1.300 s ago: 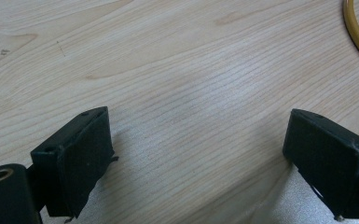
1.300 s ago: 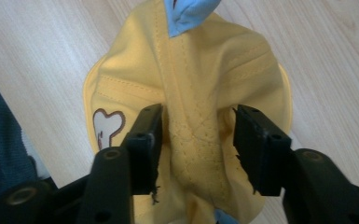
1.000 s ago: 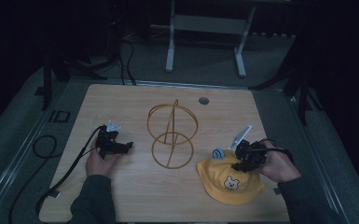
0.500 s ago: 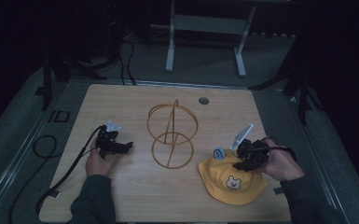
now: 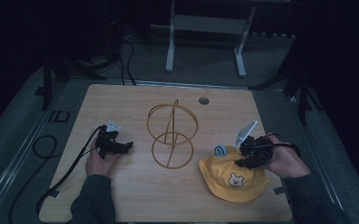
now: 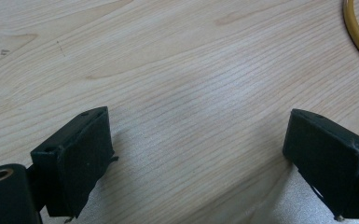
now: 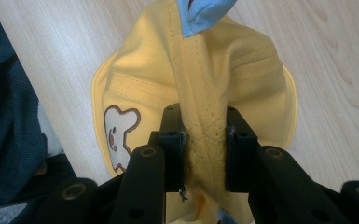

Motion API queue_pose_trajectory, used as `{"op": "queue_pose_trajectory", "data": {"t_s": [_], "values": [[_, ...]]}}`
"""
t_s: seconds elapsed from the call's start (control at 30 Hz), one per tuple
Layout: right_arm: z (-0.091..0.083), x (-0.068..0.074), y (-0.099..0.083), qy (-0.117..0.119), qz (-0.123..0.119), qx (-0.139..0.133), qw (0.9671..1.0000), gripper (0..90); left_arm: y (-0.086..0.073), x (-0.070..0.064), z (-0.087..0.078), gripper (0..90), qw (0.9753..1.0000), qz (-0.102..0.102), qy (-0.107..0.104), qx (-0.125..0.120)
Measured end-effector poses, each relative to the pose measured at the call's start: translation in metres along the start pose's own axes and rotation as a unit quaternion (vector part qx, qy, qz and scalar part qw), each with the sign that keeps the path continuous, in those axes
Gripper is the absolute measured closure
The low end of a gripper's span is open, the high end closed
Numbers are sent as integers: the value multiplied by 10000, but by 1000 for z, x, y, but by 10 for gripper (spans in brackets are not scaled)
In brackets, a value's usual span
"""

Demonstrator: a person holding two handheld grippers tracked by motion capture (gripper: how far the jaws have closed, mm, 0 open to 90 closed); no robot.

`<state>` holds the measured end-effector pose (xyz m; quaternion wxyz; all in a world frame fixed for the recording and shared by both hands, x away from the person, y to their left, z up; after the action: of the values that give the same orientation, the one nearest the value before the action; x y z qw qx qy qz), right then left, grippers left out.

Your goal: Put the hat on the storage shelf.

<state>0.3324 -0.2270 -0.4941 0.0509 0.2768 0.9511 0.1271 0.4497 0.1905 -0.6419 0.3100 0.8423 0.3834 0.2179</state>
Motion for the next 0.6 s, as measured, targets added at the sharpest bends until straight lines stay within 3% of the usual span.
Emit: {"op": "queue_pose_trajectory", "data": {"t_s": [0.6], "values": [[-31,-2,10,-25,-77,-250,9997,735,0,0,0,80,10000,1,-1,5]]}}
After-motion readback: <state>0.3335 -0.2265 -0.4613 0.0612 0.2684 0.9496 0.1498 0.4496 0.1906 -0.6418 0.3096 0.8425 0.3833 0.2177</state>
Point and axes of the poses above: each handheld gripper's, and its own axes: z roughly forward along the jaws, y roughly out of its top, x roughly to its left, the point moved 10 cm from there along z, roughly forward along the jaws, and after that the axes turned 11 degrees about z, right-handed, at the moved point
